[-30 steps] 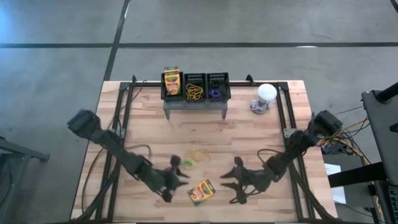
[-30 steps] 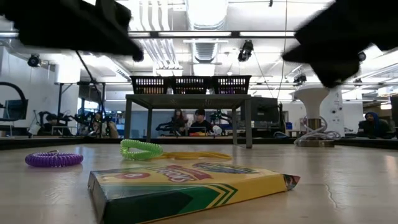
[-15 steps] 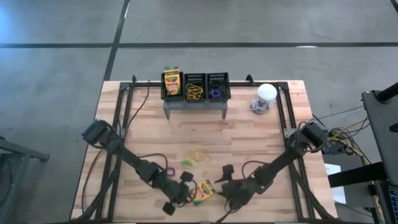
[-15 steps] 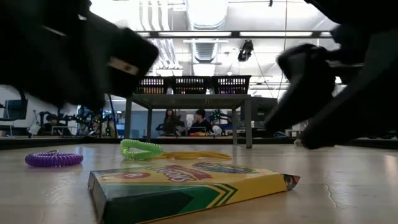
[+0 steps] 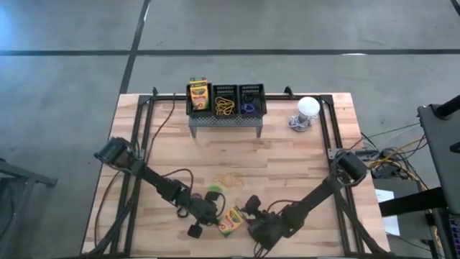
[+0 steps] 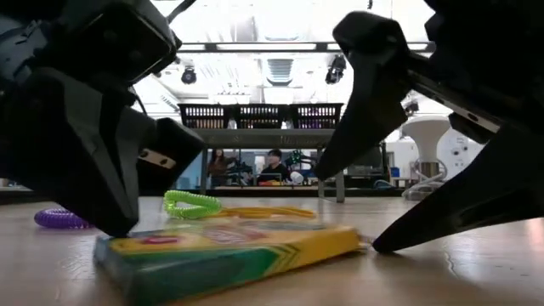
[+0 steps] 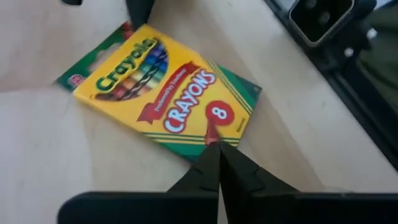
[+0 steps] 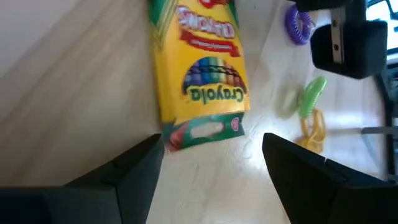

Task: Pick & Place Office Desk Supplies
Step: Put the yellow crayon box in the left black bin on the shelf

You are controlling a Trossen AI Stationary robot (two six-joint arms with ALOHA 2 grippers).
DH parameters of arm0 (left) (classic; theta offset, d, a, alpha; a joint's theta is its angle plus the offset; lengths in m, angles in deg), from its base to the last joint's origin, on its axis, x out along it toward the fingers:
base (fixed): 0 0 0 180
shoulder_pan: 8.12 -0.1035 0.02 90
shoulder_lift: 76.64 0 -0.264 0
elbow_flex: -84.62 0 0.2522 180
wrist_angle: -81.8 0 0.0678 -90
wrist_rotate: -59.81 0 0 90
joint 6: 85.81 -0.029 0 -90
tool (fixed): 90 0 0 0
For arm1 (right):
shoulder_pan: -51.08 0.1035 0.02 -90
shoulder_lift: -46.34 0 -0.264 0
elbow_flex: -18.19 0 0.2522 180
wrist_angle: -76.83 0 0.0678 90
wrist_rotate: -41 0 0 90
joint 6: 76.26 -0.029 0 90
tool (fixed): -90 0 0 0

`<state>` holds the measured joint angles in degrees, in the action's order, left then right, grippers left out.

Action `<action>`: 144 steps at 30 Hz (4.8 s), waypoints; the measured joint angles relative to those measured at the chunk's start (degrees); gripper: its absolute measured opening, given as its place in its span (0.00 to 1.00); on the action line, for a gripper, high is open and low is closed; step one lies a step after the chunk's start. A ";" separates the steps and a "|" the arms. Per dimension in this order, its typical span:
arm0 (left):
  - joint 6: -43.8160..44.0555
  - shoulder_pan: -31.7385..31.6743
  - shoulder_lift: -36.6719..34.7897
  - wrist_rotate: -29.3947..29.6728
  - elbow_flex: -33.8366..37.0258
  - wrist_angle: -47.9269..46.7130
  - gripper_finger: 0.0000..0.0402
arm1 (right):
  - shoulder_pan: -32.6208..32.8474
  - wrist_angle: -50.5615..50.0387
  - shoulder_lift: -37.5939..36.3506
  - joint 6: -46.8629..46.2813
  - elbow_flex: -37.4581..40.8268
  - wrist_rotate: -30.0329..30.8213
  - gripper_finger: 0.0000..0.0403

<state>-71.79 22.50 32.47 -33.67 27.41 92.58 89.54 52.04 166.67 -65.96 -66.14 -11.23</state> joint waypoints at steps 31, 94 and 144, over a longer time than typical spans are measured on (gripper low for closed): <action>-4.21 -0.07 1.21 2.29 2.67 5.42 0.01 | -1.73 3.89 3.06 9.65 -2.23 3.33 0.62; 4.47 -21.82 -4.49 -16.11 -2.92 2.51 0.65 | 0.29 7.56 3.49 55.11 -1.42 38.18 0.09; -17.16 -40.65 -52.55 21.87 -2.91 -24.77 0.10 | 5.94 8.47 3.03 -3.38 1.57 39.33 0.42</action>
<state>-88.96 -18.15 -20.08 -11.81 24.51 67.81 95.48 60.51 169.71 -69.34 -64.57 28.10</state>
